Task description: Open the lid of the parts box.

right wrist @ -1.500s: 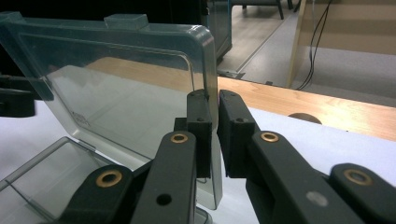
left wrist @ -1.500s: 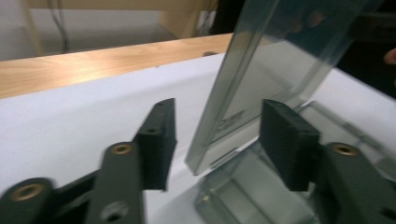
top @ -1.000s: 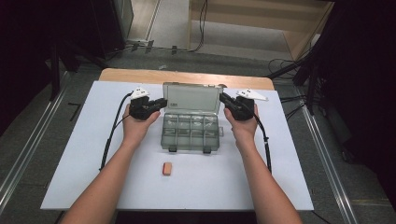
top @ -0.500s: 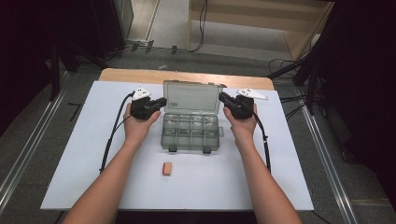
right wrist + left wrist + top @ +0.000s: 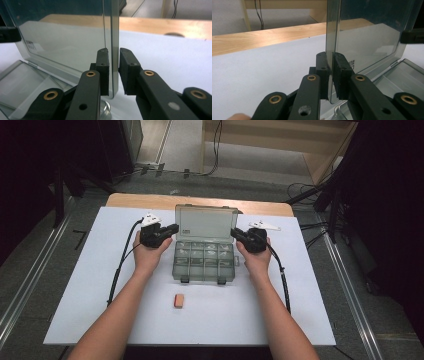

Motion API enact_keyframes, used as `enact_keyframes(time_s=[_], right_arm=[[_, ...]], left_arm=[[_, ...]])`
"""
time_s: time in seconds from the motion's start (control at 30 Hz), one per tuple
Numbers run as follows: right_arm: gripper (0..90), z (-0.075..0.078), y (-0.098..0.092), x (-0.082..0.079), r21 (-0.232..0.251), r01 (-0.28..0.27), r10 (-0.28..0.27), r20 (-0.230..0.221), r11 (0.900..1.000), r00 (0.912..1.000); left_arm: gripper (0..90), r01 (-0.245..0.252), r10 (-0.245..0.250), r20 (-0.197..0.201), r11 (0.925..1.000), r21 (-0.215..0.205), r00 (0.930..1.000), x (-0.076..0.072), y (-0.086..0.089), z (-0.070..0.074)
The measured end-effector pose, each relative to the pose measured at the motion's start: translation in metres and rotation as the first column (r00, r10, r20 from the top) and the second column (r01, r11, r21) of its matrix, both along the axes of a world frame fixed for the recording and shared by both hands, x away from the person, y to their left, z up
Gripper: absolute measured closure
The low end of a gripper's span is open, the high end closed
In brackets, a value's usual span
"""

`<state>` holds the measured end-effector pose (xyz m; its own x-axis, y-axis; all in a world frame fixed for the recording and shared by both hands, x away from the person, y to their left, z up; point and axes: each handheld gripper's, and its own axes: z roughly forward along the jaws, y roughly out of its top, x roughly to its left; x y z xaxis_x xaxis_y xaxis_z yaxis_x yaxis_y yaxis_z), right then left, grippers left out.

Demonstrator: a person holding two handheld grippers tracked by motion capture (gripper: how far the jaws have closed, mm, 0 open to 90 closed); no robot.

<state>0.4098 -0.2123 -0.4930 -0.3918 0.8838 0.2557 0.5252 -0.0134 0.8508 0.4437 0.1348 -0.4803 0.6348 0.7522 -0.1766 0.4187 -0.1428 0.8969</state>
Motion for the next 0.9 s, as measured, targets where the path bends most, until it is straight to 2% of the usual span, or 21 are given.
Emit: enact_keyframes(time_s=[0.23,0.47,0.63,0.9], right_arm=[[82.5,-0.005,-0.001,0.002,0.006,0.012,-0.011,-0.025,1.0,0.9996],[83.1,-0.007,-0.001,0.003,0.021,0.019,-0.018,-0.035,1.0,0.9992],[83.0,-0.008,-0.002,0.005,0.04,0.022,-0.021,-0.043,0.999,0.9989],[82.7,-0.01,-0.003,0.007,0.072,0.02,-0.016,-0.058,0.997,0.9982]], left_arm=[[83.0,-0.011,0.01,-0.033,0.9996,-0.026,0.9994,0.005,0.0,-0.002],[82.3,-0.027,0.022,-0.073,0.9977,-0.062,0.9971,0.009,0.001,-0.005],[79.3,-0.021,0.015,-0.116,0.9985,-0.05,0.9931,0.01,-0.001,-0.011],[79.8,-0.022,0.007,-0.162,0.9954,-0.093,0.9868,0.013,0.001,-0.015]])
